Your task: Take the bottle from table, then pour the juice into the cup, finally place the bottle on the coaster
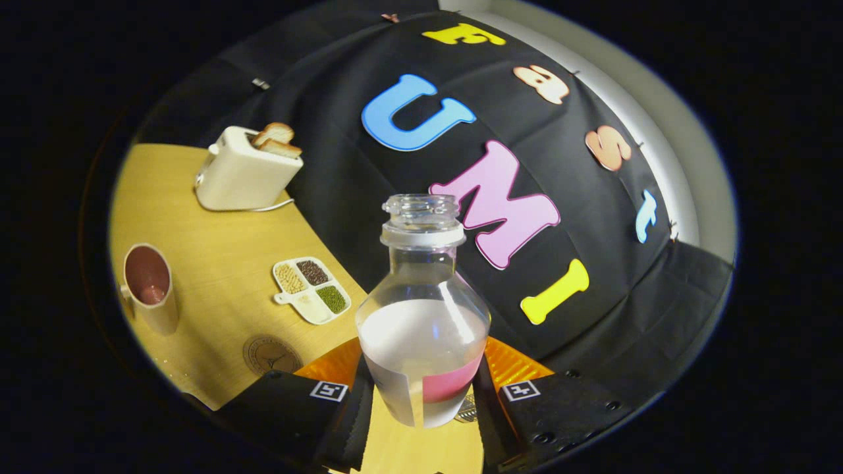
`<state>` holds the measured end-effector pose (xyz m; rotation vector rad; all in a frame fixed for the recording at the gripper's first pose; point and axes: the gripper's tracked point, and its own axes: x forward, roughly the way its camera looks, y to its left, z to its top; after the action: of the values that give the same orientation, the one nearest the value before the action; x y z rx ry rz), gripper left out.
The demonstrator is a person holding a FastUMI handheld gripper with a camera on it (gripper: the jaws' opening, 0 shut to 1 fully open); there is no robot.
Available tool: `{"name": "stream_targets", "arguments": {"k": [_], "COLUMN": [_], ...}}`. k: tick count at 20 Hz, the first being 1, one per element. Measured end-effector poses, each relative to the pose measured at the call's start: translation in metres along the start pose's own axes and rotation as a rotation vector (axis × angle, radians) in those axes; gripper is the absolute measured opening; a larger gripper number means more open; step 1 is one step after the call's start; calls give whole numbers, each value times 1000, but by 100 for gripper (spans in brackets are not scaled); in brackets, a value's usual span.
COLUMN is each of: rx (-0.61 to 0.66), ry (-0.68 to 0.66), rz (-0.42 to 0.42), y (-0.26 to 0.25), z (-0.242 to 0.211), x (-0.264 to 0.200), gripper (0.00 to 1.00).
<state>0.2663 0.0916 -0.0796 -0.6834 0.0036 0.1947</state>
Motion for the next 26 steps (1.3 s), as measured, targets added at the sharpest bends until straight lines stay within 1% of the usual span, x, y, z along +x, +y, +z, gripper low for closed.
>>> {"name": "stream_targets", "arguments": {"k": [2, 4, 6, 11, 14, 17, 19, 22, 26], "rx": [199, 420, 522, 605, 657, 657, 648, 675, 648], "ry": [12, -6, -6, 0, 19, 38, 52, 81, 87], "rz": [53, 89, 117, 190, 218, 236, 221, 240, 236], "y": [13, 27, 39, 87, 109, 125, 128, 140, 140], "z": [-7, -8, -15, -33, -42, -52, -60, -66, -70], "x": [1, 8, 16, 36, 47, 54, 59, 60, 62], "gripper": [70, 70, 70, 72, 73, 73, 74, 76, 78]}}
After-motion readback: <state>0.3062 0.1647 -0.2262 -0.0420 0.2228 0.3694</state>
